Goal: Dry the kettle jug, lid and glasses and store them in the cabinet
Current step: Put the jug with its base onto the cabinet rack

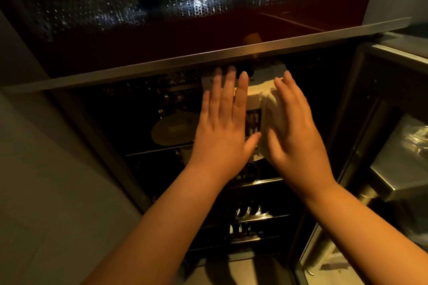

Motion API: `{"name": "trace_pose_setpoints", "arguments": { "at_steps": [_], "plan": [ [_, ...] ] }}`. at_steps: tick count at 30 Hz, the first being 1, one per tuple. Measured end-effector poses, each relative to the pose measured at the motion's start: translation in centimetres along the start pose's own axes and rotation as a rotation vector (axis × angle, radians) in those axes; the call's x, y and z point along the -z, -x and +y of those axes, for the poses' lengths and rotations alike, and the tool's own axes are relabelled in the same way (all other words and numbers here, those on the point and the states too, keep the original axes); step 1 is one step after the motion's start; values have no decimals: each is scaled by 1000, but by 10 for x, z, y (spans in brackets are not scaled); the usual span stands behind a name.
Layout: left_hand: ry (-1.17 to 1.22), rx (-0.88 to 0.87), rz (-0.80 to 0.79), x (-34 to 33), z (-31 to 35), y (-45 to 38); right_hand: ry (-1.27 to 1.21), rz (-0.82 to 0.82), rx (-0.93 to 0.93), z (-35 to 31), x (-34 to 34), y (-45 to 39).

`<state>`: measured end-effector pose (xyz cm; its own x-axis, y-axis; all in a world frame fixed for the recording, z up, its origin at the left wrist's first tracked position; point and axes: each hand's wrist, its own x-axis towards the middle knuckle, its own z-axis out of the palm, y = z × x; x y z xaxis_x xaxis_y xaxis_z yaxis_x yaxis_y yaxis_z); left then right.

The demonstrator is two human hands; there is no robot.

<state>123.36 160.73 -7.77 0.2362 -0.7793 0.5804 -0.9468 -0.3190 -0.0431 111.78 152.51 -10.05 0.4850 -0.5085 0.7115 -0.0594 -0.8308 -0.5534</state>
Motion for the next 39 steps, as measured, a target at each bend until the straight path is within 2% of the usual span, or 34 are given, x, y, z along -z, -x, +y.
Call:
{"name": "trace_pose_setpoints", "arguments": {
  "at_steps": [4, 10, 15, 18, 21, 28, 39],
  "plan": [
    [46, 59, -9, -5, -3, -5, 78, -67, 35, 5, -5, 20],
    [80, 117, -38, -6, 8, -6, 132, 10, 18, 12, -22, 41],
    [112, 11, -142, -14, 30, 29, 44, 123, 2, 9, -28, 30],
    [229, -48, -243, -20, 41, 55, -41, 171, -70, 7, -30, 25],
    [349, -35, -263, -22, 42, 57, -73, 184, -108, 8, -33, 24],
    [368, -38, -213, -29, 32, 41, -69, 170, -72, 15, -40, 16],
    [414, -75, -124, -56, 15, 28, -107, 267, -88, 28, -65, 7]
  ]
}}
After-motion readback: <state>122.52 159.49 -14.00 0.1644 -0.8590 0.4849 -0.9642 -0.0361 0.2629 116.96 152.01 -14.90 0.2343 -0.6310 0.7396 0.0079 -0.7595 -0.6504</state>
